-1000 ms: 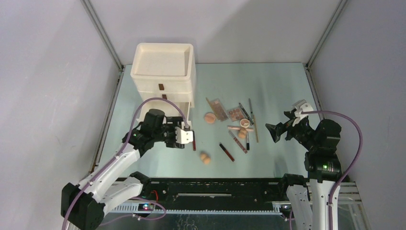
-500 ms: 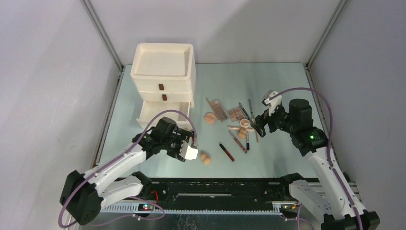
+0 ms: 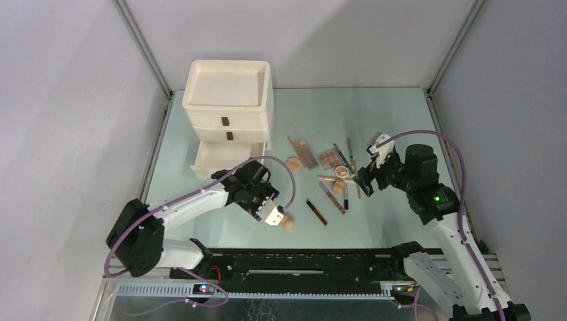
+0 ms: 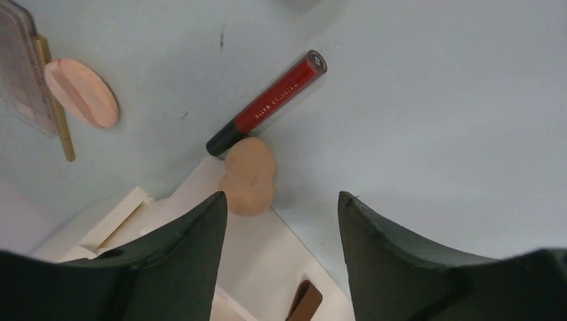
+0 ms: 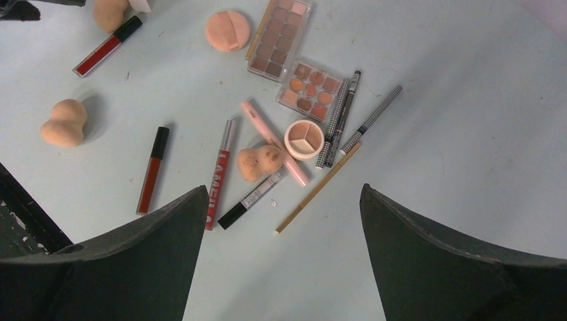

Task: Organize the makeup
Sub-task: Pick up the makeup tool from the center of the board.

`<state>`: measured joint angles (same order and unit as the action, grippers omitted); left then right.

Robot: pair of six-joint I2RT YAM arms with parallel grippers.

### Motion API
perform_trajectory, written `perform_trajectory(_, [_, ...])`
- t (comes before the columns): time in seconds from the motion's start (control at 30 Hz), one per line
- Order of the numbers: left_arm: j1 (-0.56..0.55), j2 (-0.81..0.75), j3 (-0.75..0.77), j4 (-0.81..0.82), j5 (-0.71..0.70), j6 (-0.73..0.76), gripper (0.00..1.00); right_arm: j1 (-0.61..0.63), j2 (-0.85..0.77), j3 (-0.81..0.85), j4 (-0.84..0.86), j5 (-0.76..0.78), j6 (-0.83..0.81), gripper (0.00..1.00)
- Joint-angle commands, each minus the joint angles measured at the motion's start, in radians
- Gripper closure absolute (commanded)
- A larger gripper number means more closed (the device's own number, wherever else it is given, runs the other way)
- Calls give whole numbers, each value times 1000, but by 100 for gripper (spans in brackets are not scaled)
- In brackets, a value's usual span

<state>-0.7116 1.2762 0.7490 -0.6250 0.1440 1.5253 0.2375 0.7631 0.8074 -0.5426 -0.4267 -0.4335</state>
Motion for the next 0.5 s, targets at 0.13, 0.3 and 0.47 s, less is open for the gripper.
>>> perform_trajectory(0.13, [-26, 128, 123, -46, -101, 104, 38, 19, -7, -5, 6, 9, -31, 7])
perform_trajectory(0.3, [-42, 183, 150, -45, -128, 121, 39, 19, -10, -17, 9, 11, -39, 7])
perform_trajectory(0.47, [-49, 227, 140, -6, -177, 136, 43, 20, -11, -17, 11, 13, -37, 7])
